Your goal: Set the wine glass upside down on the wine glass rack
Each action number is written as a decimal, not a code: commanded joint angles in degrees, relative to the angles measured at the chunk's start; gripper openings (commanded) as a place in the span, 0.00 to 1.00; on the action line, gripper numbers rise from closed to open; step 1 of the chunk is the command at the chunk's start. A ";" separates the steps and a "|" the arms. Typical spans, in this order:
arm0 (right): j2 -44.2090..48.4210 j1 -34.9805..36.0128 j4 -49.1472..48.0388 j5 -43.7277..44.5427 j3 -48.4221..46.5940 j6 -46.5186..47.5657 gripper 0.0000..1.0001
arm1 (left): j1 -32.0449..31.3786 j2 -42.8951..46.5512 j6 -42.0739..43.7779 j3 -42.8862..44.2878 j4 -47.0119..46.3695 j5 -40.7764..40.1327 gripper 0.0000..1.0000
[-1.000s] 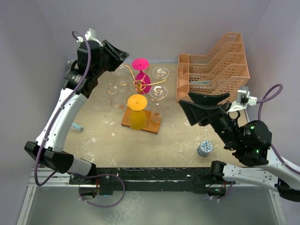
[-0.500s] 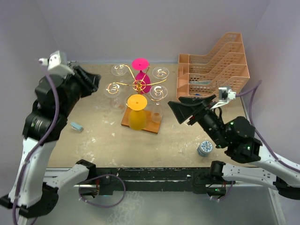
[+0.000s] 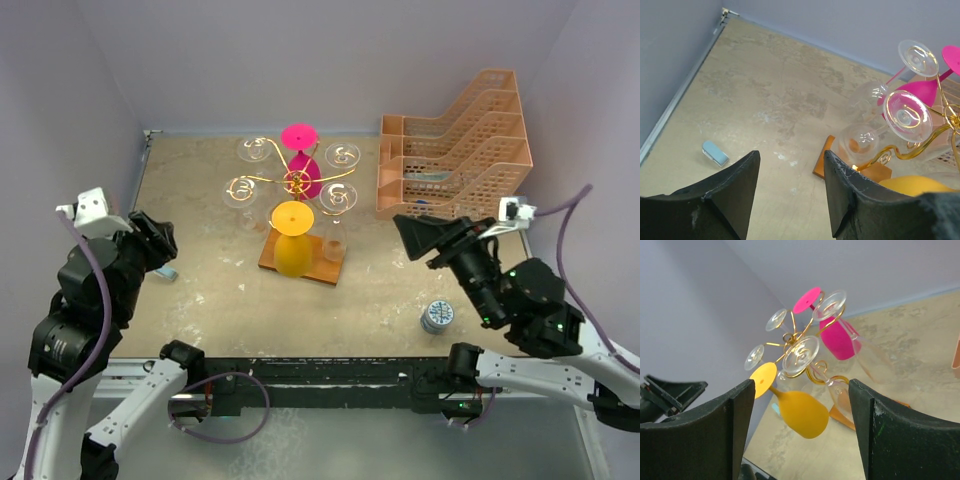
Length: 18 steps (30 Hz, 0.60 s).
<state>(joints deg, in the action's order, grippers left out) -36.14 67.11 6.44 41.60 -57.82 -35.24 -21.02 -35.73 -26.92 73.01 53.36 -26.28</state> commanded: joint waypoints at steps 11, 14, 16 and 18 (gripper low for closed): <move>11.50 0.25 8.20 14.38 -9.94 0.39 0.78 | 0.24 10.98 4.85 4.40 -6.75 -8.47 0.57; 12.45 0.27 7.97 14.73 -10.18 -0.04 0.78 | 0.27 10.95 5.09 5.87 -6.52 -9.17 0.57; 13.05 0.26 7.07 14.65 -9.84 0.40 0.78 | 0.27 11.02 5.17 6.56 -6.31 -9.26 0.58; 13.11 0.29 6.58 14.64 -9.68 0.51 0.78 | 0.27 11.02 5.23 7.07 -6.26 -9.31 0.58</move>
<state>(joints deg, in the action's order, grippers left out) -23.81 67.11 13.98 54.57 -66.94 -35.09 -21.02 -24.47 -23.38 78.24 48.88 -34.37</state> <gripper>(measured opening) 0.780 0.577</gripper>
